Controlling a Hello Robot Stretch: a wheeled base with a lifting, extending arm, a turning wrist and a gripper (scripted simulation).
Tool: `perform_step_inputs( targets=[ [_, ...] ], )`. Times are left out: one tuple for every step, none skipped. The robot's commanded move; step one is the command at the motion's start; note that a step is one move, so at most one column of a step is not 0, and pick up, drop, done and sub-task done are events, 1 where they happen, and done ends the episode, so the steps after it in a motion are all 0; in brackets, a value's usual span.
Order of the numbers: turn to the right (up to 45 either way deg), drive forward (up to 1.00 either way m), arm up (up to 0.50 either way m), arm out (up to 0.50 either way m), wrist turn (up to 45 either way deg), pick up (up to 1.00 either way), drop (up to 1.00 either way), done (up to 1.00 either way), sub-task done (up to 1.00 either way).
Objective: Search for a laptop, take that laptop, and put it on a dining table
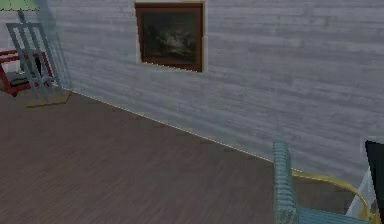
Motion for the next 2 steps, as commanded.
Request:
perform_step_inputs(
  targets=[
    [0.0,0.0,0.0,0.0,45.0,0.0,0.0,0.0,0.0],
    [0.0,0.0,0.0,0.0,36.0,0.0,0.0,0.0,0.0]
  ],
)
